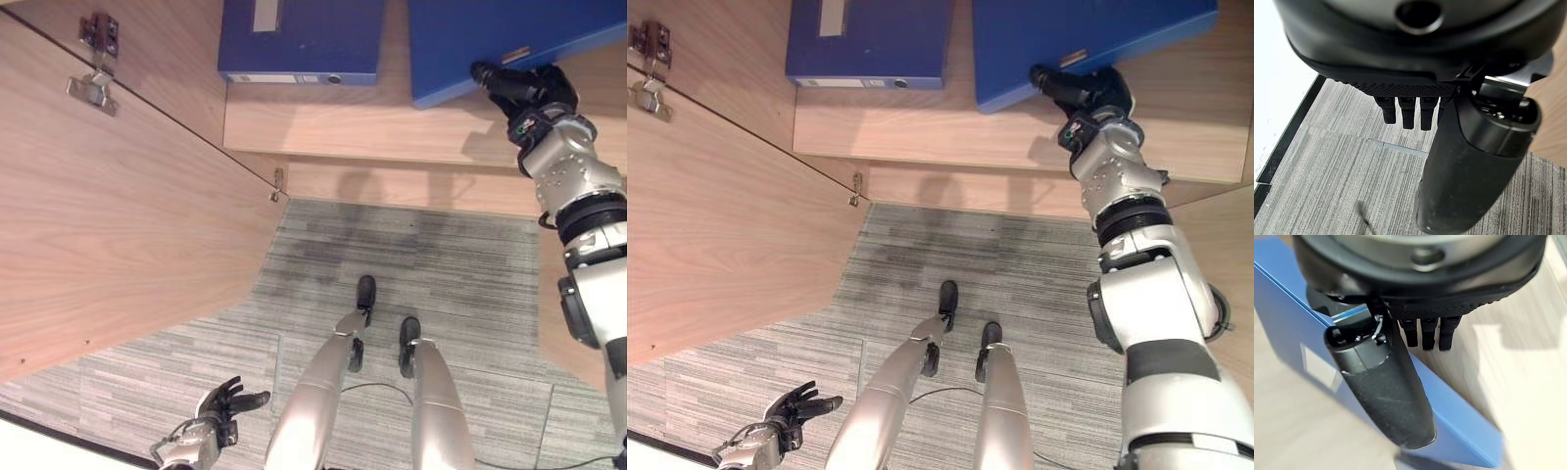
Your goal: Put the empty folder in the office cabinet
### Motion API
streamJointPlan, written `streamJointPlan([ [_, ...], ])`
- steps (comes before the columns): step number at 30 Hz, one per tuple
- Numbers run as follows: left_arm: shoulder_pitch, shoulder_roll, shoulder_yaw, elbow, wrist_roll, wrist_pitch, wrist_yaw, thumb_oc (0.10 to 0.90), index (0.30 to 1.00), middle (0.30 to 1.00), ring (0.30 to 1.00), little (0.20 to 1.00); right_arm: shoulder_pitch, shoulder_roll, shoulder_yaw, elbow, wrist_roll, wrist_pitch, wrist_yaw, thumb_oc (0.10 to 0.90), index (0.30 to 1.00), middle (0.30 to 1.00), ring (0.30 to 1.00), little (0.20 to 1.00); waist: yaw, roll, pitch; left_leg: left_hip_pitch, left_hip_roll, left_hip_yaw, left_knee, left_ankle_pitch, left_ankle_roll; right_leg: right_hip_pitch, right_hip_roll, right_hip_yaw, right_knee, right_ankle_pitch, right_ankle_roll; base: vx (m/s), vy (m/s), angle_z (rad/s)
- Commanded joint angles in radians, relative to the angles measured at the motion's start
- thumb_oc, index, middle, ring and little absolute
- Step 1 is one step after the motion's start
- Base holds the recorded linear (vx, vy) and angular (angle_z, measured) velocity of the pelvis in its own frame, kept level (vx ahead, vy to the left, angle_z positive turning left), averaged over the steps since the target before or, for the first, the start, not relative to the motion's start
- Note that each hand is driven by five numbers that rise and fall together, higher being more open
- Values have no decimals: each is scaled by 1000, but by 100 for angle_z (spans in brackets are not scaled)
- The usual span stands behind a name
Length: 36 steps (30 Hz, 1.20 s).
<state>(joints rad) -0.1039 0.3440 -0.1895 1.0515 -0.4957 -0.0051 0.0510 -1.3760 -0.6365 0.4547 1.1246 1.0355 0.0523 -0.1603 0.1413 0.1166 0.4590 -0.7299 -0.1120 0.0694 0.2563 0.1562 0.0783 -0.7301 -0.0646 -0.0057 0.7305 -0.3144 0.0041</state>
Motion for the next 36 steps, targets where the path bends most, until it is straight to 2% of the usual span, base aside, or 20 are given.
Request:
streamJointPlan([
  [1,4,66,-9,146,37,13,-3,800,900,900,900,900,-12,-22,59,-114,-30,-47,80,800,900,900,900,900,25,-15,-52,60,8,-46,66,-204,-65,147,-60,-22,-195,54,47,-5,-16,-4],
  [6,5,64,9,155,45,13,-4,800,900,900,900,900,39,8,-35,-261,94,-146,91,800,900,900,900,900,24,-14,-53,73,8,-47,59,-207,-67,162,-59,-20,-211,56,51,2,-4,-2],
  [7,5,65,9,155,45,13,-4,800,900,900,900,900,41,8,-37,-263,94,-147,90,800,900,900,900,900,24,-15,-53,74,8,-47,59,-207,-67,162,-59,-20,-211,56,51,0,0,0],
  [10,1,59,23,146,46,7,5,800,900,900,900,900,82,54,-141,-332,188,-236,90,800,900,900,900,900,25,-7,-53,80,5,-48,58,-212,-64,172,-61,-18,-219,56,56,0,0,0],
  [13,0,55,26,140,47,2,10,800,900,900,900,900,99,87,-166,-346,212,-264,93,800,900,900,900,900,29,-2,-54,83,2,-49,57,-212,-64,177,-63,-17,-221,57,58,0,0,0],
  [14,0,58,27,139,47,1,8,800,900,900,900,900,98,72,-141,-329,181,-247,89,800,900,900,900,900,30,-3,-55,82,2,-49,56,-210,-64,177,-64,-17,-220,58,59,0,0,0],
  [16,-3,66,34,146,44,1,-2,800,900,900,900,900,75,6,-38,-275,39,-166,88,800,900,900,900,900,26,-9,-56,79,4,-47,53,-205,-67,172,-66,-21,-221,65,59,0,0,0],
  [17,0,70,37,152,46,1,-6,800,900,900,900,900,55,-35,32,-250,-68,-122,93,800,900,900,900,900,24,-14,-57,77,6,-48,51,-201,-68,170,-67,-24,-223,69,59,-46,15,2],
  [18,-5,77,34,175,59,2,-7,800,900,900,900,900,-10,-89,176,-135,-288,-38,88,800,900,900,900,900,19,-27,-59,73,9,-48,44,-193,-70,163,-65,-25,-231,80,57,-39,14,2],
  [19,-7,75,35,175,59,2,-7,800,900,900,900,900,-15,-88,180,-130,-288,-39,90,800,900,900,900,900,17,-26,-58,73,10,-48,44,-193,-70,163,-65,-25,-231,80,57,-42,12,0],
  [22,-46,64,18,209,80,13,16,800,900,900,900,900,-75,-90,348,-67,-579,48,111,800,900,900,900,900,4,-44,-58,65,14,-49,38,-184,-71,158,-61,-32,-243,92,55,-26,-2,0],
  [23,-67,64,10,206,79,6,19,800,900,900,900,900,-109,-89,391,-30,-629,71,121,800,900,900,900,900,0,-47,-56,65,15,-47,35,-181,-72,157,-60,-30,-247,95,54,-35,12,-1],
  [24,-74,69,7,201,74,10,19,800,900,900,900,900,-130,-91,442,-4,-681,87,156,800,900,900,900,900,-1,-49,-57,65,16,-46,28,-178,-72,157,-59,-30,-252,99,55,-32,28,-2],
  [25,-73,61,-4,190,71,6,16,800,900,900,900,900,-159,-96,539,39,-811,111,206,800,900,900,900,900,0,-50,-58,66,18,-47,15,-172,-72,161,-58,-36,-265,106,56,-22,18,-4],
  [26,-73,60,-4,190,71,6,16,800,900,900,900,900,-160,-96,540,40,-811,110,206,800,900,900,900,900,0,-49,-58,67,18,-47,15,-172,-73,161,-58,-36,-265,106,56,-21,13,-4],
  [29,-59,62,-19,168,64,-1,-3,800,900,900,900,900,-184,-120,648,76,-958,122,268,800,900,900,900,900,9,-44,-57,67,14,-53,16,-168,-71,164,-60,-39,-264,109,57,0,0,0],
  [31,-51,66,-19,160,64,-2,-10,800,900,900,900,900,-179,-134,674,70,-983,121,297,800,900,900,900,900,12,-41,-56,67,12,-55,16,-167,-72,164,-61,-39,-263,110,58,-4,2,2],
  [33,-20,78,-9,137,71,-3,-35,800,900,900,900,900,-144,-186,724,-16,-990,117,359,800,900,900,900,900,17,-35,-54,72,9,-57,10,-163,-74,168,-63,-41,-268,111,59,-5,10,6],
  [34,9,83,2,113,72,-6,-52,800,900,900,900,900,-104,-231,760,-160,-962,105,420,800,900,900,900,900,23,-32,-52,79,8,-57,4,-160,-75,174,-64,-42,-275,112,62,0,0,0],
  [36,23,80,5,103,79,-9,-60,800,900,900,900,900,-84,-249,778,-209,-963,96,441,800,900,900,900,900,27,-30,-51,86,7,-58,-4,-158,-76,178,-64,-42,-282,114,63,0,0,0],
])
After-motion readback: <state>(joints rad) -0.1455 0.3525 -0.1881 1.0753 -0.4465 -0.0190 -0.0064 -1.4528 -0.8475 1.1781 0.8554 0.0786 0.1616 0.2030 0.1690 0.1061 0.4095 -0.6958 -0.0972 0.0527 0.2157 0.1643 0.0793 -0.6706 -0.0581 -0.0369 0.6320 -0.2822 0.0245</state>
